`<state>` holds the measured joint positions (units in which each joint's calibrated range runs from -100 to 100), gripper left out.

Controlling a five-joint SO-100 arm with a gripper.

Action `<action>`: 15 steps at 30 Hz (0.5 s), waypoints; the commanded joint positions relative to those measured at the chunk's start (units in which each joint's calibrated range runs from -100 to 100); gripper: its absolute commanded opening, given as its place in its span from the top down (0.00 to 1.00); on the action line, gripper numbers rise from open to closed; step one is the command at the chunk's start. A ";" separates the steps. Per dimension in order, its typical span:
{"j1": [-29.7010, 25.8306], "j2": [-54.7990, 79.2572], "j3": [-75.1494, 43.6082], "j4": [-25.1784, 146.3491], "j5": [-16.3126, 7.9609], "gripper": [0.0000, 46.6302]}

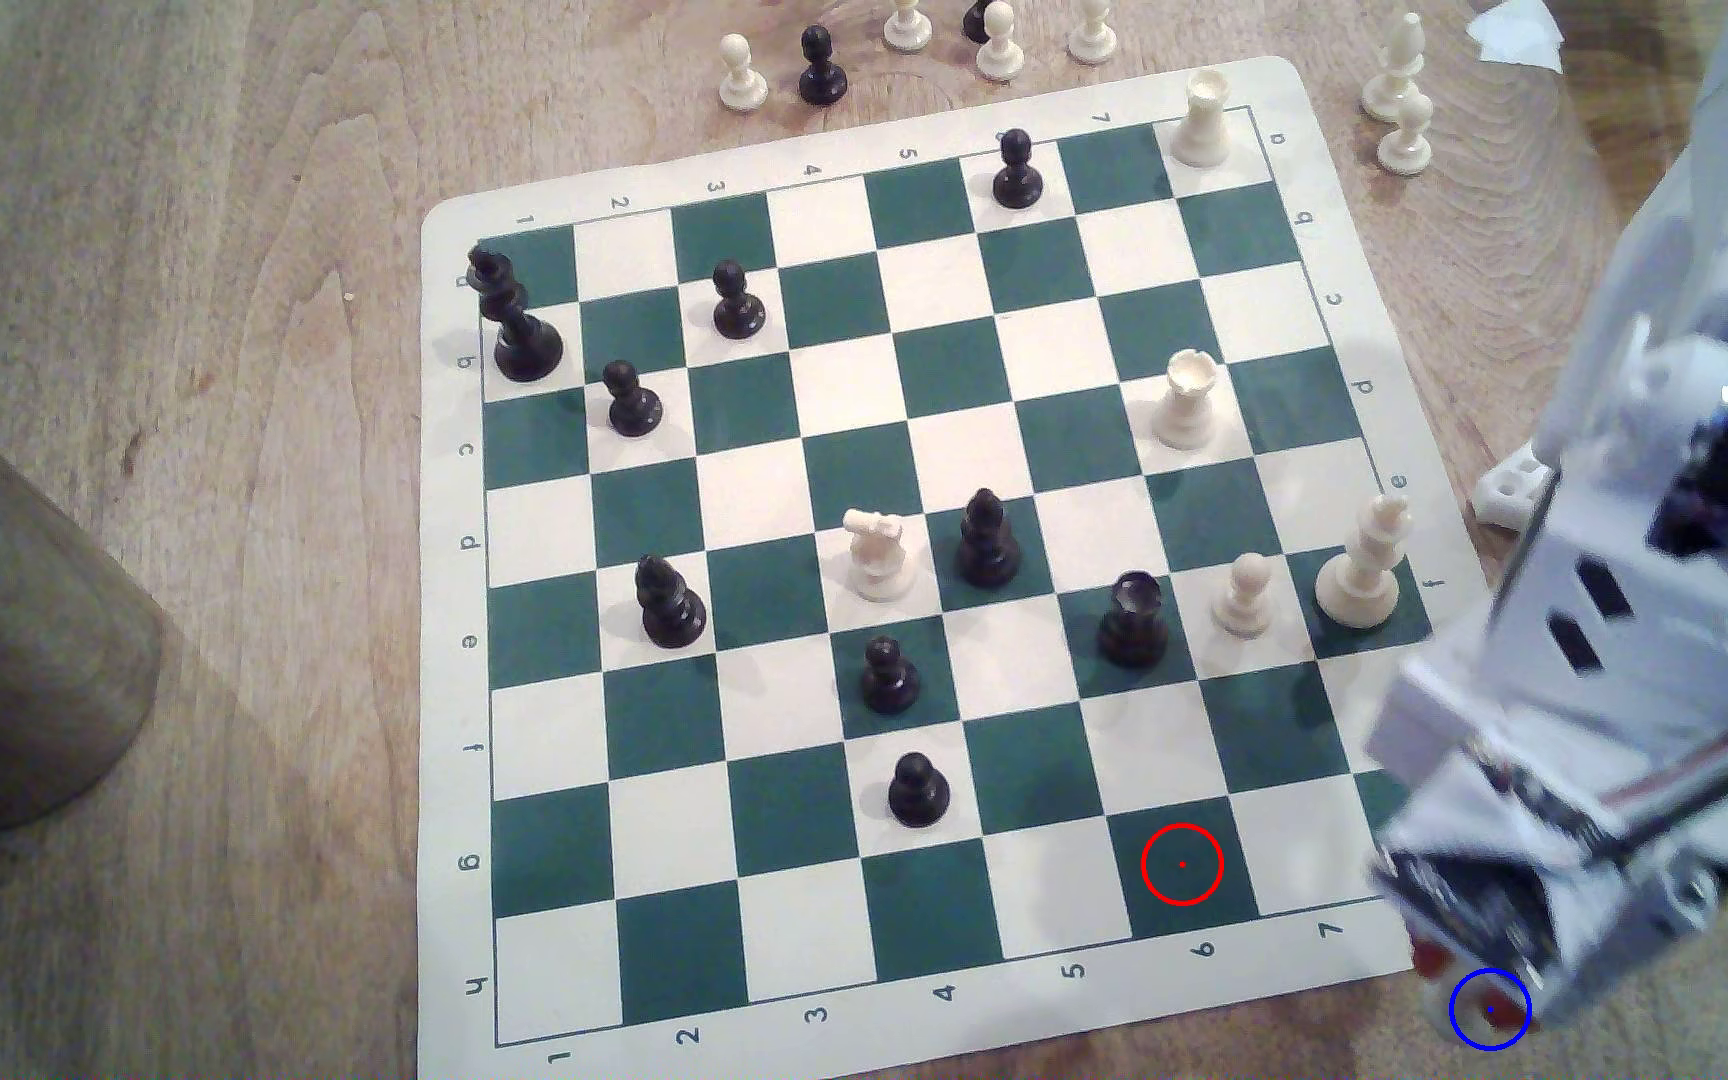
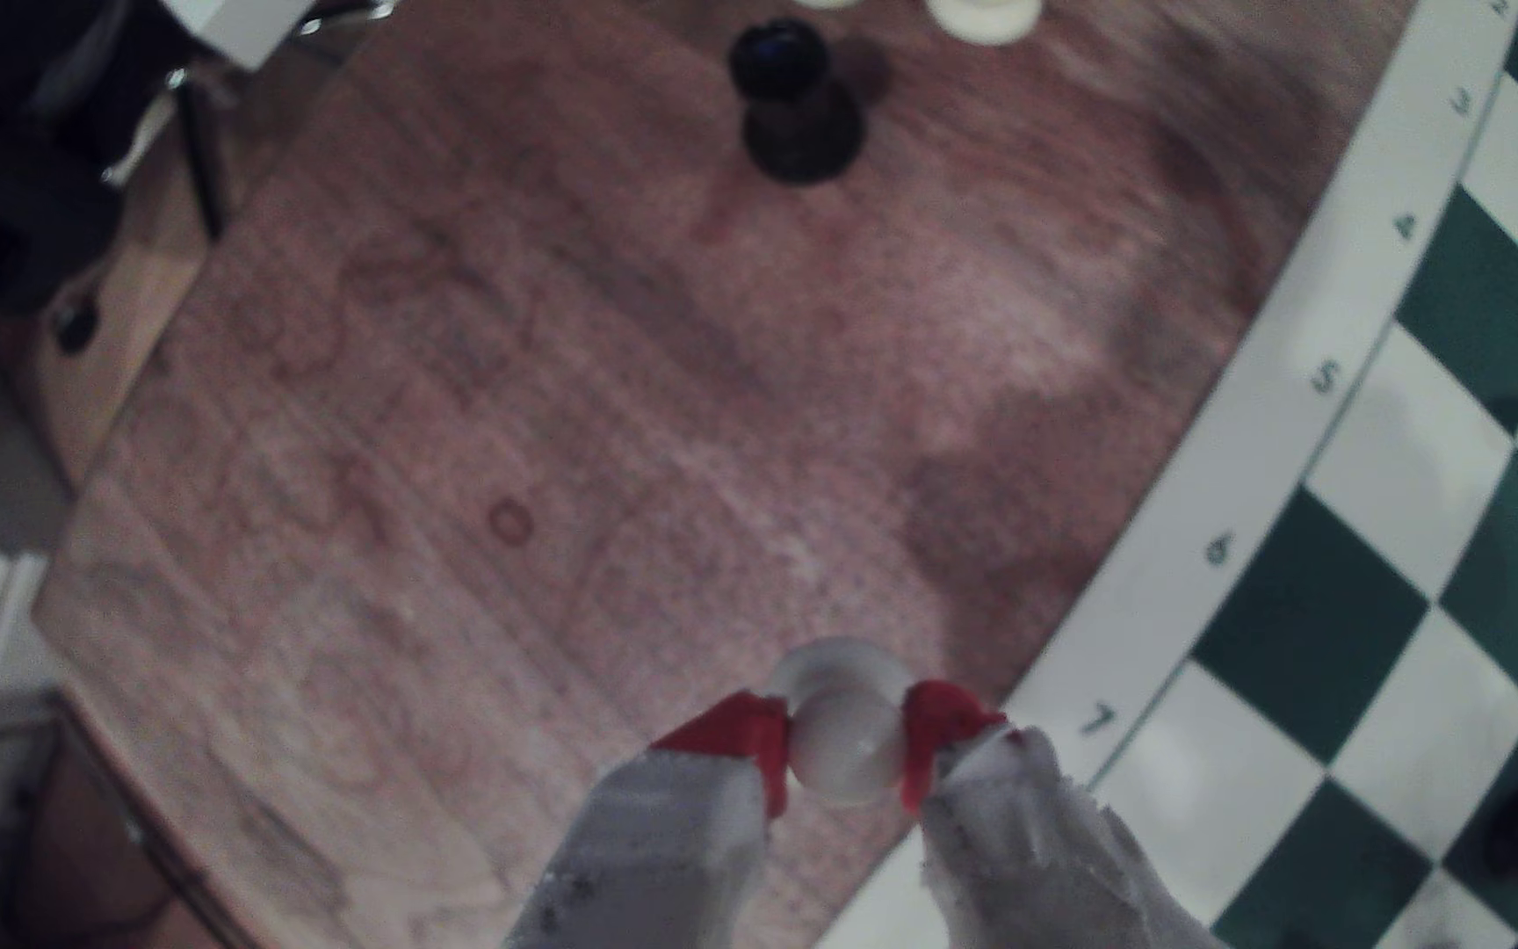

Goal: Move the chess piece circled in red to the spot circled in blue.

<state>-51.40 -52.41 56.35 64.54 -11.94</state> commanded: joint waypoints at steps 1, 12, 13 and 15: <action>-2.37 2.83 0.59 -4.26 -0.20 1.00; -4.56 8.35 5.75 -10.73 0.10 1.00; -5.11 8.52 6.66 -11.31 -0.15 1.00; -5.89 9.20 7.93 -12.04 -0.24 1.00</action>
<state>-55.90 -44.03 63.76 54.18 -11.94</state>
